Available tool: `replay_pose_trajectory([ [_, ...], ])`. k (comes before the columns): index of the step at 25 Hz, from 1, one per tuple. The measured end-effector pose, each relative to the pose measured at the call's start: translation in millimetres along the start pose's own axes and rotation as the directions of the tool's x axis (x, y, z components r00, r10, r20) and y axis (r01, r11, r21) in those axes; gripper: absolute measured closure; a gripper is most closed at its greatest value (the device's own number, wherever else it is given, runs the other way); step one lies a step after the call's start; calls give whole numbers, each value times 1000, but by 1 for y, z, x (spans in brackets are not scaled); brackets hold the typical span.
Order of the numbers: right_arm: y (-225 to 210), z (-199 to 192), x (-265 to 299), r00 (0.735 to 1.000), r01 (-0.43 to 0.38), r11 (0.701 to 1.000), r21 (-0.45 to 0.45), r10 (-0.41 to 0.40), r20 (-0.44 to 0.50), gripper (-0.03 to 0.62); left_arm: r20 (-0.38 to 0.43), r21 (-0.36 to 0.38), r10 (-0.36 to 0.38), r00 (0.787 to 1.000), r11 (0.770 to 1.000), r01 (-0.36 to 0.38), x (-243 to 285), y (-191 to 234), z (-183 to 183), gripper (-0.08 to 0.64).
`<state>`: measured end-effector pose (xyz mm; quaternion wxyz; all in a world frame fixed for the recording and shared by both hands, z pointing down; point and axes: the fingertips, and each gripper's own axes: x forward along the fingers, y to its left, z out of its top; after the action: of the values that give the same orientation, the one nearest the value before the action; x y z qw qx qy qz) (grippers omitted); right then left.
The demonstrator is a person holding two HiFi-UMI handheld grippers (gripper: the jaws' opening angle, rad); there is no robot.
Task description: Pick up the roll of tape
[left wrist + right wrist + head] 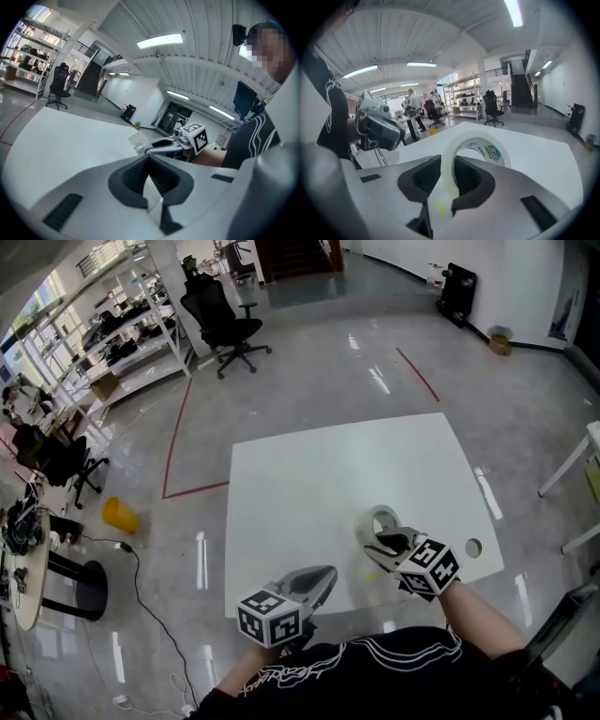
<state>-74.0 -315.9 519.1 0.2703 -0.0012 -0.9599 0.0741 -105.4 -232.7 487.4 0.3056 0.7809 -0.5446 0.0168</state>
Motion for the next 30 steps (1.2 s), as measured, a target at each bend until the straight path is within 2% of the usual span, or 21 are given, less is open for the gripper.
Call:
replay_pose_trajectory([
  [6,12,37,-38,978,-46,994,101,24,205,505,38,55,-7,999,998,5,-1,-4,19,557],
  [12,26,59,-75,937,-131,980,151,72,341,505,64,85,-31,997,996,26,2,-20,36,557],
  [16,33,60,-91,905,-207,960,187,115,409,503,69,96,-49,996,994,43,5,-30,40,557],
  [20,35,61,-99,890,-225,955,194,120,441,504,73,112,-59,996,992,51,7,-34,45,557],
  [30,35,61,-109,892,-207,961,181,109,439,503,90,135,-64,994,990,51,6,-47,56,557],
])
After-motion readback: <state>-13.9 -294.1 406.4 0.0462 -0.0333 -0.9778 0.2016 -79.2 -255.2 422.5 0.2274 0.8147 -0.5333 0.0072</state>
